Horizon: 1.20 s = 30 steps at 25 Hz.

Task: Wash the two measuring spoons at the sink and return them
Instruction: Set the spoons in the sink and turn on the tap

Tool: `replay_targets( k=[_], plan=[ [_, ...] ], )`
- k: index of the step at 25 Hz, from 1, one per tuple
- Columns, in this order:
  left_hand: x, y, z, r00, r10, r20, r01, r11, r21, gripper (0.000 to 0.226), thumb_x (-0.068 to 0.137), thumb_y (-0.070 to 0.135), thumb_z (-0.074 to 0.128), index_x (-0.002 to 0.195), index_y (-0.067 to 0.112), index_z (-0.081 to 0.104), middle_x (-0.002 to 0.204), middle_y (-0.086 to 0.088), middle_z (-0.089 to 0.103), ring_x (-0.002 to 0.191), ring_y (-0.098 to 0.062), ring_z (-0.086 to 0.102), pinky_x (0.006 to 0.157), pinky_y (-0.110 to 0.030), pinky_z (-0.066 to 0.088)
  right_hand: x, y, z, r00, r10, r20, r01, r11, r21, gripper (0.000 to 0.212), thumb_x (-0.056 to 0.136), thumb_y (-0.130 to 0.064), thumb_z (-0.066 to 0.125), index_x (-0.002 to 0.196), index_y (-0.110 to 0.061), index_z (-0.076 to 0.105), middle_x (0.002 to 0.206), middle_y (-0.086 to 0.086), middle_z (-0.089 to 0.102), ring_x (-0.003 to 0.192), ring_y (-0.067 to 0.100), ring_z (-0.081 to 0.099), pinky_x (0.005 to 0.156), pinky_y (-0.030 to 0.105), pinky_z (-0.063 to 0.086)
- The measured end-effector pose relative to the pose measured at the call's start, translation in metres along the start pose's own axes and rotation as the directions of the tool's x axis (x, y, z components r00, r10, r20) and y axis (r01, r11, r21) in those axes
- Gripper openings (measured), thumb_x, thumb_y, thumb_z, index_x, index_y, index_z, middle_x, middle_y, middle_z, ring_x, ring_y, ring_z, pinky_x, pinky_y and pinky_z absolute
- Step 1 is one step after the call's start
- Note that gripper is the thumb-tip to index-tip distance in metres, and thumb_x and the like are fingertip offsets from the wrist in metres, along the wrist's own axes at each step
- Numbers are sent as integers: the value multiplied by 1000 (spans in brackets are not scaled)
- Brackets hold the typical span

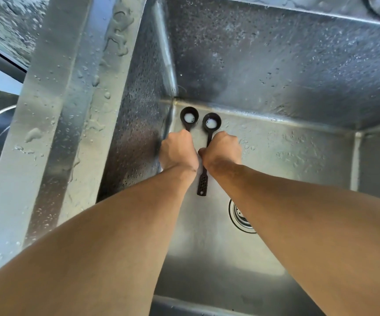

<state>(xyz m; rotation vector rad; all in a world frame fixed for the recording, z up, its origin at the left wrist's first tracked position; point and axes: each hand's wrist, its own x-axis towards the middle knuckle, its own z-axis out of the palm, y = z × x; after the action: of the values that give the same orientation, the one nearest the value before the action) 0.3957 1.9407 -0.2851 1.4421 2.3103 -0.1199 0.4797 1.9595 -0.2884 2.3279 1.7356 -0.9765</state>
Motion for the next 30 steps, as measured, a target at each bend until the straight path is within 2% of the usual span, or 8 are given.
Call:
replay_targets(
  k=[3, 5, 10, 13, 16, 19, 23, 30],
  plan=[
    [-5, -5, -3, 1000, -3, -6, 3, 1000, 2, 5, 93, 11, 65, 91, 7, 67, 100, -16, 70, 94, -37, 69, 59, -34, 43, -5, 5, -6, 999, 29, -28, -28, 998, 48, 29, 85, -25, 65, 67, -12, 47, 66, 4, 51, 60, 21, 54, 46, 24, 37],
    [-13, -7, -9, 1000, 13, -6, -13, 999, 31, 10, 93, 18, 67, 92, 8, 68, 100, -15, 70, 93, -36, 69, 59, -33, 43, -12, 10, -17, 1000, 11, -6, -10, 999, 49, 25, 88, -27, 58, 71, -10, 52, 71, 7, 56, 68, 27, 61, 51, 28, 43],
    [-42, -2, -30, 993, 94, 67, -100, 991, 88, 19, 93, 31, 61, 100, 15, 69, 98, -10, 69, 79, -28, 55, 57, -31, 38, -33, 44, -47, 991, -86, 103, 86, 996, 0, 33, 92, -32, 53, 117, -14, 63, 110, 10, 67, 91, 28, 64, 76, 37, 57],
    [-59, 9, -46, 966, 230, 120, -240, 968, 70, 35, 95, 35, 56, 125, 17, 58, 115, -10, 62, 108, -31, 58, 69, -39, 46, -44, 63, -71, 979, -74, 188, 83, 996, -42, 54, 93, -39, 52, 143, -19, 46, 131, 10, 61, 111, 31, 60, 82, 35, 50],
    [-73, 23, -64, 925, 341, 165, -355, 932, 65, 50, 96, 34, 56, 141, 17, 46, 129, -12, 57, 122, -32, 53, 89, -45, 50, -51, 77, -97, 975, -74, 210, 85, 995, -43, 62, 94, -42, 52, 149, -18, 39, 139, 11, 56, 118, 32, 57, 91, 40, 51],
    [-84, 39, -79, 910, 389, 144, -404, 910, 98, 45, 95, 30, 55, 137, 15, 50, 124, -12, 59, 118, -33, 55, 89, -45, 50, -60, 85, -124, 981, -91, 172, 96, 995, -20, 61, 96, -43, 53, 148, -15, 39, 138, 14, 57, 119, 33, 57, 98, 43, 50],
    [-98, 59, -106, 923, 380, -65, -372, 922, 108, 33, 93, 19, 56, 125, 11, 58, 118, -13, 61, 113, -33, 58, 84, -43, 52, -73, 101, -169, 984, -162, 74, 163, 987, -5, 59, 97, -36, 51, 149, -13, 39, 141, 15, 55, 125, 34, 55, 103, 41, 48],
    [-101, 93, -156, 789, 604, -115, -552, 778, 300, 63, 90, 31, 60, 147, 14, 37, 146, -16, 44, 138, -35, 38, 117, -53, 27, -97, 122, -267, 928, -333, -168, 285, 924, -256, 68, 96, -36, 54, 154, -12, 28, 161, 13, 29, 147, 31, 26, 119, 48, 23]
  ],
)
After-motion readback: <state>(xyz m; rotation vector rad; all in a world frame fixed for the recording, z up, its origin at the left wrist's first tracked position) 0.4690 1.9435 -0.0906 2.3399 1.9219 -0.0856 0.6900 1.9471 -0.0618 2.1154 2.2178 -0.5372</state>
